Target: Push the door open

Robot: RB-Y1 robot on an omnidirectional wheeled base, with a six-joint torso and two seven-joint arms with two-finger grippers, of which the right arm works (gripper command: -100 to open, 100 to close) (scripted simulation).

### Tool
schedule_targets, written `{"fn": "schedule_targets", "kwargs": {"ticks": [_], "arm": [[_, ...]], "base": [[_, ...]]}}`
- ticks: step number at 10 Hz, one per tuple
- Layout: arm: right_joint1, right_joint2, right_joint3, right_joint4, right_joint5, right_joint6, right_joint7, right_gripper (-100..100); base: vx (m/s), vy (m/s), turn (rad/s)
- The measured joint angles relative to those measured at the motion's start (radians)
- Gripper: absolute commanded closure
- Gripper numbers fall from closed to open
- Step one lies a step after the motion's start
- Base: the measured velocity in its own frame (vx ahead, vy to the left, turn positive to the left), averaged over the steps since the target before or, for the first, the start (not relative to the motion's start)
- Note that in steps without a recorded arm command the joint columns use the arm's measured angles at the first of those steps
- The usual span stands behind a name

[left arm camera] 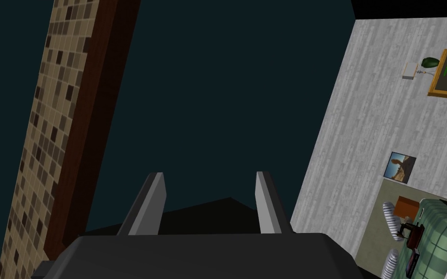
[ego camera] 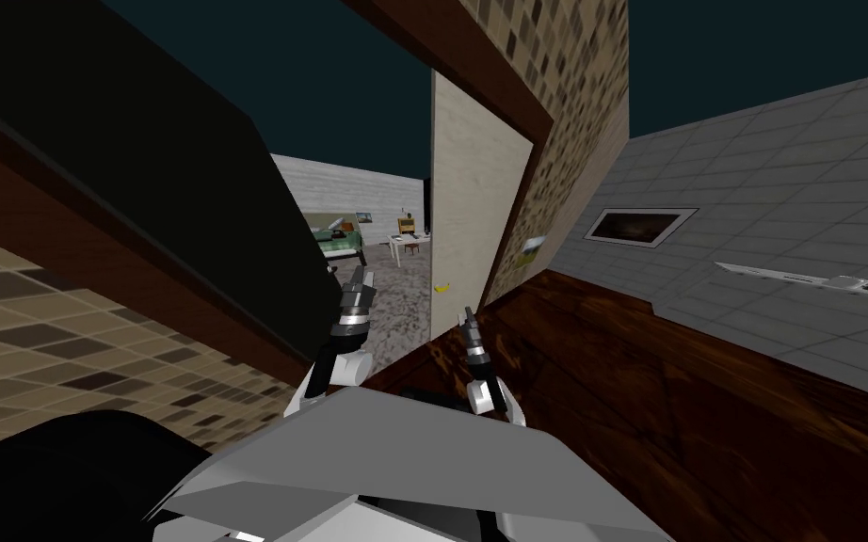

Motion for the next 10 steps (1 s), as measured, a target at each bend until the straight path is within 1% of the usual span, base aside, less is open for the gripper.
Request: {"fn": "schedule_targets", "kwargs": {"ticks": [1, 2, 3, 4, 5, 7, 8, 10], "arm": [[-0.007, -0.004, 0.014, 0.028, -0.001, -0.008, -0.006, -100], [-0.017, -0.004, 0.028, 0.056, -0.001, -0.015, -0.009, -100], [-0.035, -0.004, 0.040, 0.090, -0.002, -0.019, -0.013, -100], [-0.052, -0.010, 0.058, 0.117, -0.005, -0.015, -0.021, -100], [-0.066, -0.007, 0.077, 0.148, -0.004, -0.014, -0.023, -100], [-0.078, -0.012, 0.106, 0.201, -0.005, -0.027, -0.030, -100], [-0.088, -0.019, 0.117, 0.217, -0.007, -0.027, -0.037, -100], [-0.108, -0.023, 0.141, 0.269, -0.008, -0.035, -0.046, -100]], "base": [[0.097, -0.027, 0.014], [0.098, -0.042, 0.010], [0.127, -0.057, 0.023], [0.135, -0.039, 0.016], [0.133, -0.018, 0.011], [0.103, -0.024, 0.009], [0.089, -0.042, 0.011], [0.098, -0.047, 0.012]]}}
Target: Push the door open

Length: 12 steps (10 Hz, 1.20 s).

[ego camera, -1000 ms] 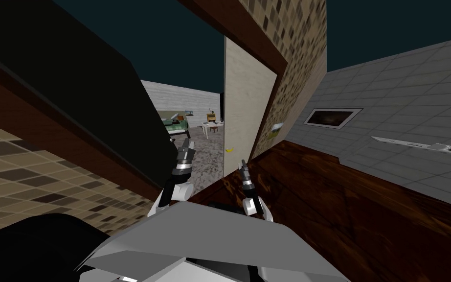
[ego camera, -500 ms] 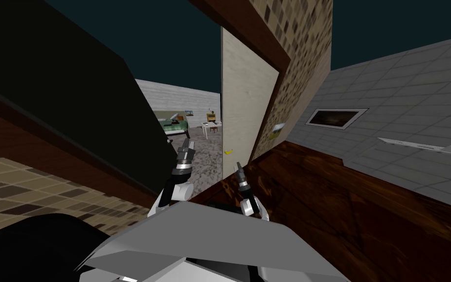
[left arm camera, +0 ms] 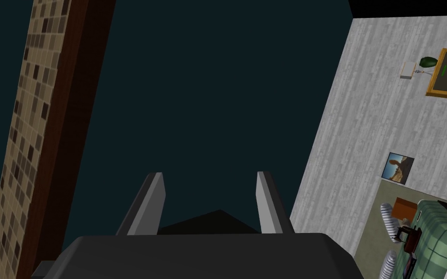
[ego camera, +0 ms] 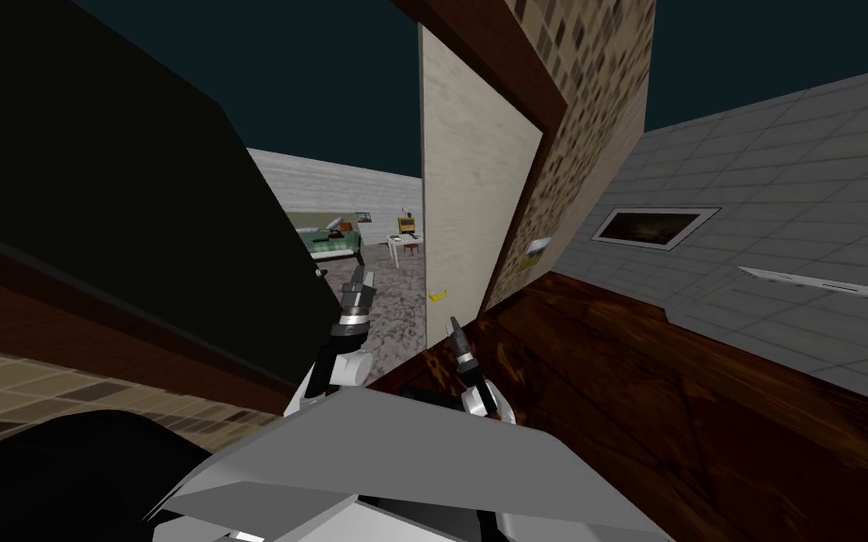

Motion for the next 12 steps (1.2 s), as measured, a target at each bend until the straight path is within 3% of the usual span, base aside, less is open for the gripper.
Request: {"fn": "schedule_targets", "kwargs": {"ticks": [9, 12], "arm": [[-0.068, -0.014, 0.085, 0.163, -0.006, -0.019, -0.028, -100], [-0.100, -0.016, 0.122, 0.240, -0.008, -0.031, -0.040, -100]], "base": [[0.086, -0.023, 0.008], [0.153, -0.043, 0.014]]}}
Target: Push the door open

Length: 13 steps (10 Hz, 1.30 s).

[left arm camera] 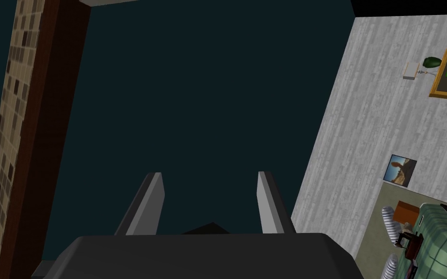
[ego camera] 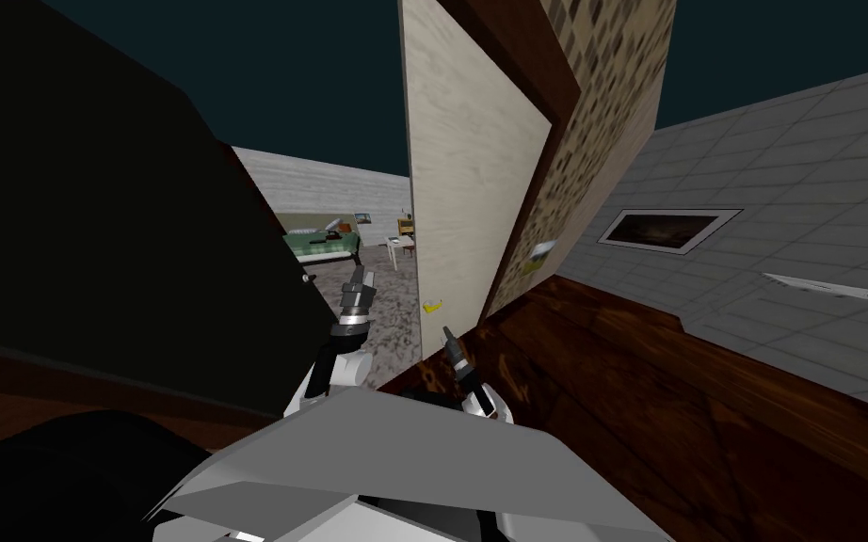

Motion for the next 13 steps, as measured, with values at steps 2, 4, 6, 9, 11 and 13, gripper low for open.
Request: {"fn": "schedule_targets", "kwargs": {"ticks": [2, 4, 6, 9, 11, 13], "arm": [[-0.016, -0.005, 0.022, 0.041, -0.001, -0.006, -0.008, -100], [-0.033, -0.007, 0.038, 0.080, -0.003, -0.012, -0.014, -100], [-0.040, -0.007, 0.048, 0.098, -0.003, -0.015, -0.017, -100], [-0.038, 0.001, 0.041, 0.109, -0.003, -0.020, -0.012, -100], [-0.037, 0.007, 0.036, 0.119, -0.002, -0.024, -0.008, -100], [-0.035, 0.015, 0.029, 0.127, -0.002, -0.029, -0.003, -100]], "base": [[0.130, -0.042, 0.007], [0.121, -0.009, 0.006], [0.084, 0.011, 0.019], [0.151, 0.087, 0.030], [0.179, 0.144, 0.040], [0.191, 0.115, 0.039]]}}
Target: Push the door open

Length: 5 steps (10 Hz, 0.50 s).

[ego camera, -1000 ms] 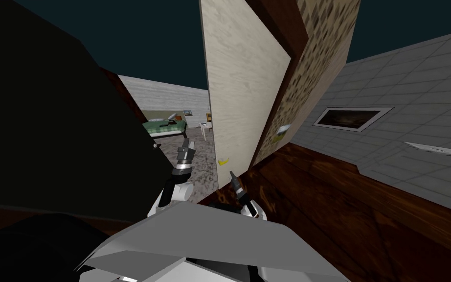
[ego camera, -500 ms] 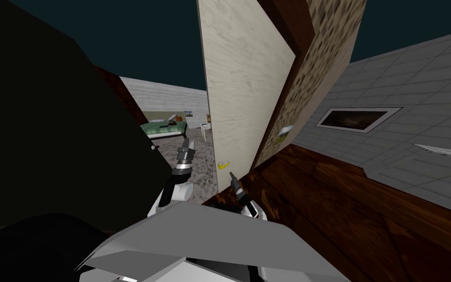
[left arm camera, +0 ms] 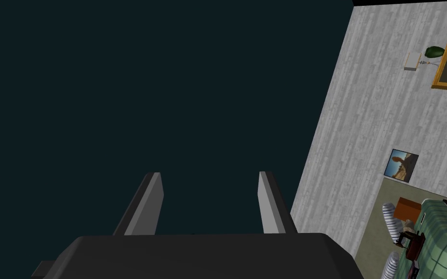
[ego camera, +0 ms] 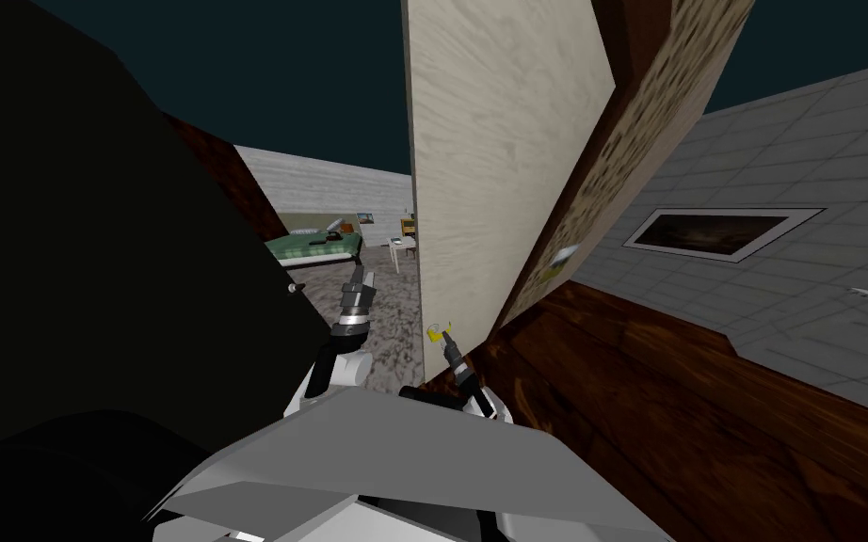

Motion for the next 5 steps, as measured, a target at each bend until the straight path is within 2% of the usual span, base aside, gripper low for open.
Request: {"fn": "schedule_targets", "kwargs": {"ticks": [1, 2, 3, 5], "arm": [[0.000, 0.004, -0.003, 0.005, 0.000, -0.002, 0.002, -100], [0.001, 0.007, -0.006, 0.010, 0.000, -0.005, 0.004, -100], [0.000, 0.007, -0.006, 0.011, 0.000, -0.006, 0.005, 100], [0.000, 0.006, -0.007, 0.010, 0.000, -0.004, 0.004, 100]], "base": [[0.149, 0.125, 0.023], [0.067, 0.057, -0.002], [-0.007, -0.008, -0.001], [-0.019, -0.021, 0.011]]}}
